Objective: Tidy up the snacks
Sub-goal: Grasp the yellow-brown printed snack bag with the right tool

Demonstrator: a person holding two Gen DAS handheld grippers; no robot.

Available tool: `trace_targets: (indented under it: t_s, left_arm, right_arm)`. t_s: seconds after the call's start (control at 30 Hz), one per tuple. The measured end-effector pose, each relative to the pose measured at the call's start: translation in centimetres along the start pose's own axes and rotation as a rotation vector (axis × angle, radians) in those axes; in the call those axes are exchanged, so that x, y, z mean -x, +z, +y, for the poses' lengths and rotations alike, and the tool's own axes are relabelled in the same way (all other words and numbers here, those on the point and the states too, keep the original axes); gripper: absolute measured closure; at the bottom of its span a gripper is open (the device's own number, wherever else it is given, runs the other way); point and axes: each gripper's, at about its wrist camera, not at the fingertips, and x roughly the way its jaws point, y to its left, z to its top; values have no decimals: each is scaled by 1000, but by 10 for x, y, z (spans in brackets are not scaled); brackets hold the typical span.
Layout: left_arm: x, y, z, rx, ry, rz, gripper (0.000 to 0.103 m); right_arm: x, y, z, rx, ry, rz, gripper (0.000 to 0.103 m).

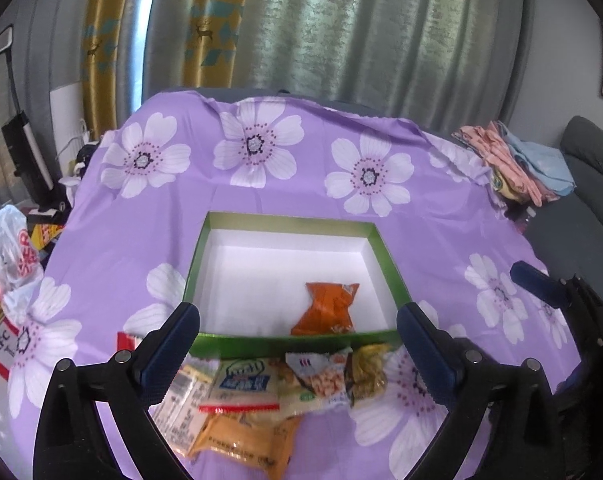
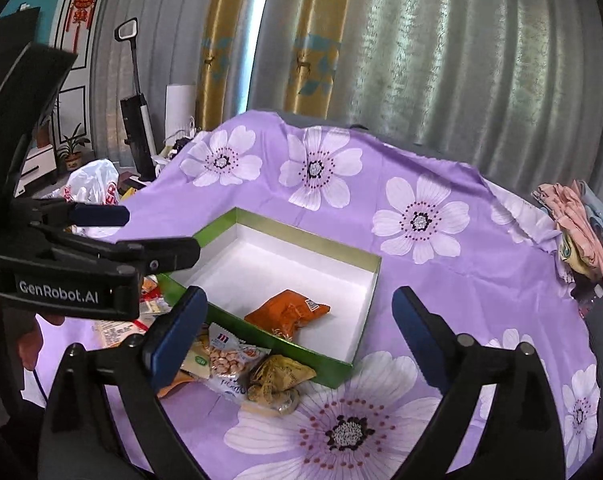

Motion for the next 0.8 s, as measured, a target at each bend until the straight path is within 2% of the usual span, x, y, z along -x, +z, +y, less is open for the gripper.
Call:
trace_targets:
  t_s: [0.13,0.43,0.63,0.8]
  left_arm:
    - [9,-6,0,16,-21,8,4]
    - [29,-17,3,22,-12,-8,4]
    - [33,-29,24,64,24,7,3]
    - [31,-46,53,116,78,43,3]
  right_arm:
    - [16,-1,6,7,-8,-18,7]
    - [35,-3,10,-3,-7,-34,6]
    - [34,-16,16,-9,38,-9,3]
    - [24,-33,24,-25,115,46,3]
